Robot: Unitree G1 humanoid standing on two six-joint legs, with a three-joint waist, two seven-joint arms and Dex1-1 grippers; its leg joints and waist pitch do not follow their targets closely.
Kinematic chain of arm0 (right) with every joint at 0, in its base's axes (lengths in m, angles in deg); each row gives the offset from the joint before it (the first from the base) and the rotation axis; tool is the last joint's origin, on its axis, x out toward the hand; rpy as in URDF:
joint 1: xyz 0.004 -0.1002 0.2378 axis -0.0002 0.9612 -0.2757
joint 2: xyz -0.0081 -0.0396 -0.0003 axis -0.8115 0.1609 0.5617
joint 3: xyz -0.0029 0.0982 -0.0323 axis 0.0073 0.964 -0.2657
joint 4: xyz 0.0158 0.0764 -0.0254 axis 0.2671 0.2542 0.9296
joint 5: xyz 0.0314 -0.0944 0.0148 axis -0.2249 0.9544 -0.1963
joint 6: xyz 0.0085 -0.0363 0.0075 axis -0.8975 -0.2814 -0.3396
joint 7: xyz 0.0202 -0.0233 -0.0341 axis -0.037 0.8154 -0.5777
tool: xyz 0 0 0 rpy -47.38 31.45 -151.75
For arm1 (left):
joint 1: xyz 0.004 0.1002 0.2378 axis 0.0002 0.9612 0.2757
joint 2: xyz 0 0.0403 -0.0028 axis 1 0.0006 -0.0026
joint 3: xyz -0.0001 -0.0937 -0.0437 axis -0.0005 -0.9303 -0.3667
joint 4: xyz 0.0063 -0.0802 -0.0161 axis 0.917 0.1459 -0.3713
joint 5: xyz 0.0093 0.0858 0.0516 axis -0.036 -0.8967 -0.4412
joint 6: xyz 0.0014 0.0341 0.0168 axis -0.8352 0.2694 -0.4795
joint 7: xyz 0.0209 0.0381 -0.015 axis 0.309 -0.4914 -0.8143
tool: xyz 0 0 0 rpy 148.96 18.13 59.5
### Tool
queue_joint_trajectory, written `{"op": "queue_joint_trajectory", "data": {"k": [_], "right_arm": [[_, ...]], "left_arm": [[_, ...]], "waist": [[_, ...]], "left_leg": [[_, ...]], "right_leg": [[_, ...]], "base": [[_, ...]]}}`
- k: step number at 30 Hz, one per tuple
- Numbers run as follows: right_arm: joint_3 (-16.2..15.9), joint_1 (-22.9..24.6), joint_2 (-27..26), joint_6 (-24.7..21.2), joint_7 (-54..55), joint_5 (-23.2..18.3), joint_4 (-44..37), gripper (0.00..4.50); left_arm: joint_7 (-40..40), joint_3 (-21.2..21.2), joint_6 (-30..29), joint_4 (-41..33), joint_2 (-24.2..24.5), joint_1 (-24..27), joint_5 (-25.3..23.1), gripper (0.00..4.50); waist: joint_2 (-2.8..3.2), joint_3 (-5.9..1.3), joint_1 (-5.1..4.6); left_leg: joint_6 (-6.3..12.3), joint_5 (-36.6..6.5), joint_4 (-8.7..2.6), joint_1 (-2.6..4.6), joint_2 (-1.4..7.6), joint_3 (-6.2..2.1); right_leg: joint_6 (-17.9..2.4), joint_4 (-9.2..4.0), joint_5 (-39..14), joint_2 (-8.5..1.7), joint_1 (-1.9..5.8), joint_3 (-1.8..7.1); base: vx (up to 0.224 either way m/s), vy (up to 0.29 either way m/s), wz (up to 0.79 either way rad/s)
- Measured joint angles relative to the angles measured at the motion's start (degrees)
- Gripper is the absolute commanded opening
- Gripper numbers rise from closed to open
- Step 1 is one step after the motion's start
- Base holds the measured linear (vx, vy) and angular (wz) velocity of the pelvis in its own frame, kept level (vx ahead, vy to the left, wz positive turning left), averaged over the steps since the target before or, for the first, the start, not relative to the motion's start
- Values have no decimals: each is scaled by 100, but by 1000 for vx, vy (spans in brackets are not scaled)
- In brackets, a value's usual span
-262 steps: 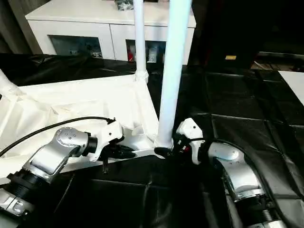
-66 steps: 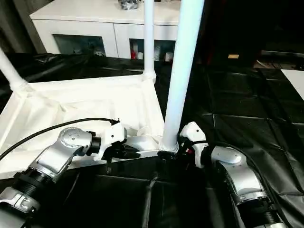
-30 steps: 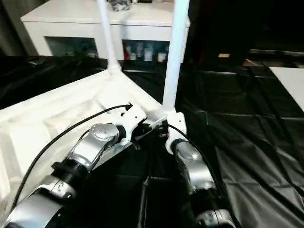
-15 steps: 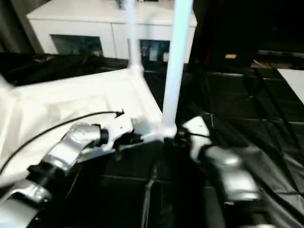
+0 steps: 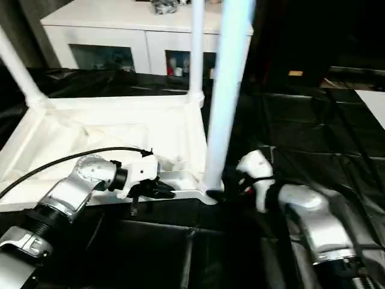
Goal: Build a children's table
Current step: Rotate leg to tighten
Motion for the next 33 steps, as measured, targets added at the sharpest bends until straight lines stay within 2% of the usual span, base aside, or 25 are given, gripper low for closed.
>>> {"op": "queue_joint_trajectory", "data": {"k": [2,10,12,16,17,25,27,33], "right_arm": [[-1,-14,-35,0,-3,38,-12,390],[-48,-88,-37,46,14,53,3,390],[-91,-88,-38,58,11,74,50,390],[-161,-165,-34,174,21,267,233,390],[-164,-182,-26,193,27,294,280,390],[-230,-339,-152,283,57,312,562,390],[-230,-381,-195,290,36,298,664,361],[-248,-404,-249,305,-60,246,769,315]], "left_arm": [[-30,23,37,18,-26,-22,-25,91],[-11,102,252,154,-14,-94,-191,91],[-16,99,230,165,-11,-96,-188,56],[-53,67,181,186,11,-96,-179,42],[-72,59,182,184,12,-96,-178,15],[-62,36,152,197,-1,-94,-161,7],[-63,33,146,197,3,-92,-160,0],[-63,27,132,197,5,-89,-160,0]], "waist": [[0,0,11],[3,-2,9],[3,-2,5],[3,-2,-13],[3,-2,-18],[3,-1,-30],[2,-1,-36],[2,-1,-45]], "left_leg": [[0,0,0,0,0,1],[0,0,0,7,0,2],[0,0,0,8,0,1],[0,0,0,7,0,1],[0,0,0,6,-1,2],[0,0,0,5,0,1],[1,0,0,6,0,1],[1,1,2,6,0,1]], "right_leg": [[1,-1,-1,0,-1,2],[1,3,-1,0,2,3],[1,5,-1,0,2,3],[0,5,-1,1,1,4],[1,5,-1,1,1,4],[0,8,-1,2,-2,3],[0,8,-1,2,-1,3],[-1,8,0,2,0,3]], "base": [[0,0,0],[0,0,0],[0,0,0],[0,0,0],[0,0,0],[0,0,0],[0,0,0],[0,0,0]]}}
